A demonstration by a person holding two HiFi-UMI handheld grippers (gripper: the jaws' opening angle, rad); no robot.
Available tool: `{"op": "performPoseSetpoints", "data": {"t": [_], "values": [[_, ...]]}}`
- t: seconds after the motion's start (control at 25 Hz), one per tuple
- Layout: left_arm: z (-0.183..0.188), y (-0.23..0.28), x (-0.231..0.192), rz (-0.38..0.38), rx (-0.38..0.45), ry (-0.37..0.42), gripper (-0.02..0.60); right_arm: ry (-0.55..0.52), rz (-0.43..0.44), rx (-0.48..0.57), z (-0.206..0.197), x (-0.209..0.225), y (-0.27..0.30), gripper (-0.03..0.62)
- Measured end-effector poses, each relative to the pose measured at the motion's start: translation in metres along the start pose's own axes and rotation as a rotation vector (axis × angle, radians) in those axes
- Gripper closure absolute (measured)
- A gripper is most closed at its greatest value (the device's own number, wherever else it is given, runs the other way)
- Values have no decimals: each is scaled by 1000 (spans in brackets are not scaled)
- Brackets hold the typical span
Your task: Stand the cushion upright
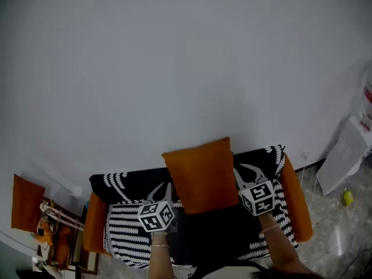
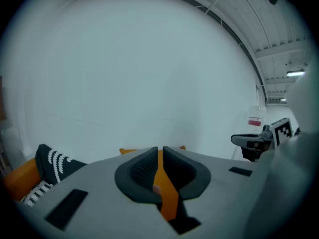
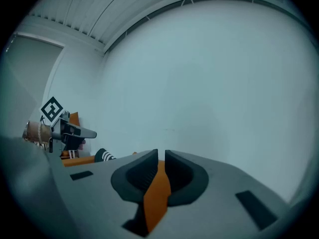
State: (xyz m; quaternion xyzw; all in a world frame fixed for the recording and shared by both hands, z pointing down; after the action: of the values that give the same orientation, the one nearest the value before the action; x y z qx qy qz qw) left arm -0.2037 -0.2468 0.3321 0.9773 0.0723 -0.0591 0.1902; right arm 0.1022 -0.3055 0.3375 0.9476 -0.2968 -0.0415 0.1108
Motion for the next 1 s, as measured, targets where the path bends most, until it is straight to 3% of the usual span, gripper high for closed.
{"op": "performPoseSetpoints", "data": {"t": [0.48, 1.0], "values": [[-6, -40, 43, 1, 25, 45, 552, 21, -8, 53, 2, -11, -38, 571], [5, -71, 41, -69, 82, 100, 561, 27, -61, 81, 8, -45, -61, 585]]}}
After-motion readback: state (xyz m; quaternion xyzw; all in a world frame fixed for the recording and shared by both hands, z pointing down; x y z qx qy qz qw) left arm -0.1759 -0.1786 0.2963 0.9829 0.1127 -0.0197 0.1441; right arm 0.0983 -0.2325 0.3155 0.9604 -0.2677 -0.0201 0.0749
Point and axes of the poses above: the fingertips, and each gripper's own axes: y forward along the fingers, x to its right, z out of its top, the point moved 8 cm from there along -y, backward along the fingers, and after that the axes turned 5 degrees about -x, right-handed, at the moved point
